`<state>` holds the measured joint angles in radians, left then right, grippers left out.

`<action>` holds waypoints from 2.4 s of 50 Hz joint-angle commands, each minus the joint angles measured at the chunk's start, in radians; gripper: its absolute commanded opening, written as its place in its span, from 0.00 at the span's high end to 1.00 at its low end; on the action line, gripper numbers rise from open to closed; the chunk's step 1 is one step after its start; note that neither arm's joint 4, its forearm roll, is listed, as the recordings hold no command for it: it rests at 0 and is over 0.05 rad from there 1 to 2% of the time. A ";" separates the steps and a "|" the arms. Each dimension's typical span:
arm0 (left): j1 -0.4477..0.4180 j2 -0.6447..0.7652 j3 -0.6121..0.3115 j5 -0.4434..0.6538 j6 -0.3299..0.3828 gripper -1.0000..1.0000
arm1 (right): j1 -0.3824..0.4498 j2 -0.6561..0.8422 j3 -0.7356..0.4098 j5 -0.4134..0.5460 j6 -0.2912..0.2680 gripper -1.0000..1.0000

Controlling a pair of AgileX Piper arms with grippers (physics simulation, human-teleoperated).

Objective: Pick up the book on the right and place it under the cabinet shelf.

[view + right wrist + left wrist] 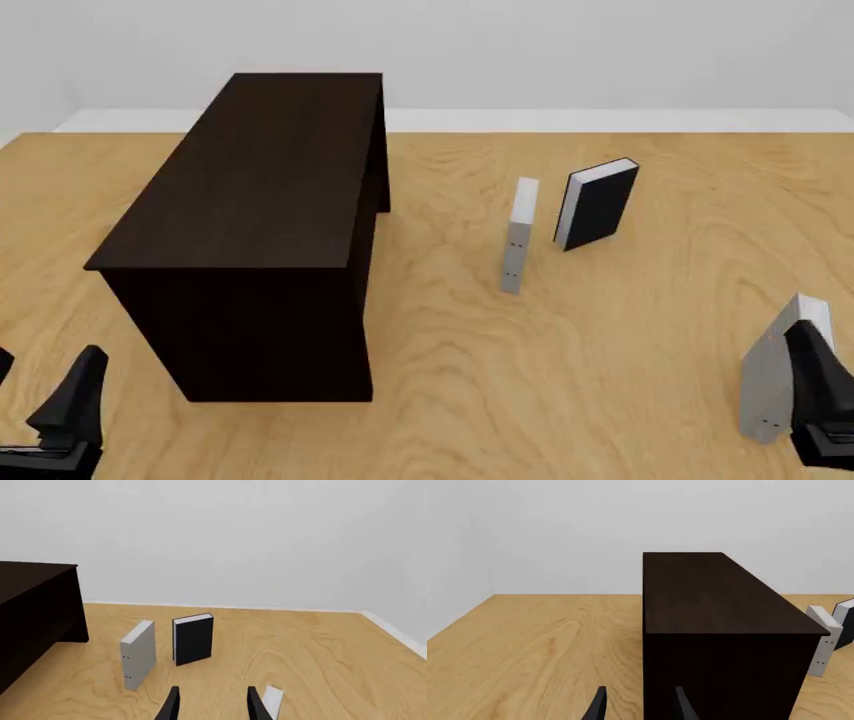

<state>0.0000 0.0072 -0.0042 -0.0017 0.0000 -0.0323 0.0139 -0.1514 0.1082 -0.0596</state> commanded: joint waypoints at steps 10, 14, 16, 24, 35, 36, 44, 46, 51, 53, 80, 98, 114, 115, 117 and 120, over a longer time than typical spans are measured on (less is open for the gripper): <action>0.000 0.000 0.000 0.000 0.000 0.00 | -0.145 0.187 -0.367 0.208 -0.062 0.00; 0.000 0.000 0.000 0.000 0.000 0.00 | -0.157 0.204 -0.389 0.222 -0.074 0.00; 0.000 0.000 0.000 0.000 0.000 0.00 | -0.181 0.273 -0.386 0.212 -0.114 0.00; 0.000 0.000 0.000 0.000 0.000 0.00 | -0.220 0.361 -0.407 0.237 -0.070 0.00; 0.000 0.000 0.000 0.000 0.000 0.00 | -0.282 0.459 -0.361 0.189 -0.059 0.00; 0.000 0.000 0.000 0.000 0.000 0.00 | -0.289 0.459 -0.359 0.187 -0.052 0.00; 0.000 0.000 0.000 0.000 0.000 0.00 | -0.302 0.469 -0.338 0.181 -0.039 0.00; 0.000 0.000 0.000 0.000 0.000 0.00 | -0.303 0.474 -0.331 0.175 -0.034 0.00; 0.000 0.000 0.000 0.000 0.000 0.00 | -0.304 0.503 -0.316 0.155 -0.008 0.00; 0.000 0.000 0.000 0.000 0.000 0.00 | -0.311 0.513 -0.303 0.141 -0.021 0.00; 0.000 0.000 0.000 0.000 0.000 0.00 | -0.329 0.651 -0.143 -0.068 0.040 0.00; 0.000 0.000 0.000 0.000 0.000 0.00 | -0.332 0.770 -0.080 -0.202 0.100 0.00; 0.000 0.000 0.000 0.000 0.000 0.00 | -0.347 0.870 -0.025 -0.322 0.132 0.00; 0.000 0.000 0.000 0.000 0.000 0.00 | -0.347 0.876 -0.023 -0.328 0.134 0.00; 0.000 0.000 0.000 0.000 0.000 0.00 | -0.348 0.885 -0.020 -0.338 0.133 0.00; 0.000 0.000 0.000 0.000 0.000 0.00 | -0.347 0.895 -0.021 -0.343 0.136 0.00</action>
<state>0.0000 0.0073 -0.0043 -0.0017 0.0000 -0.3746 0.8590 -0.1913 -0.1835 0.0634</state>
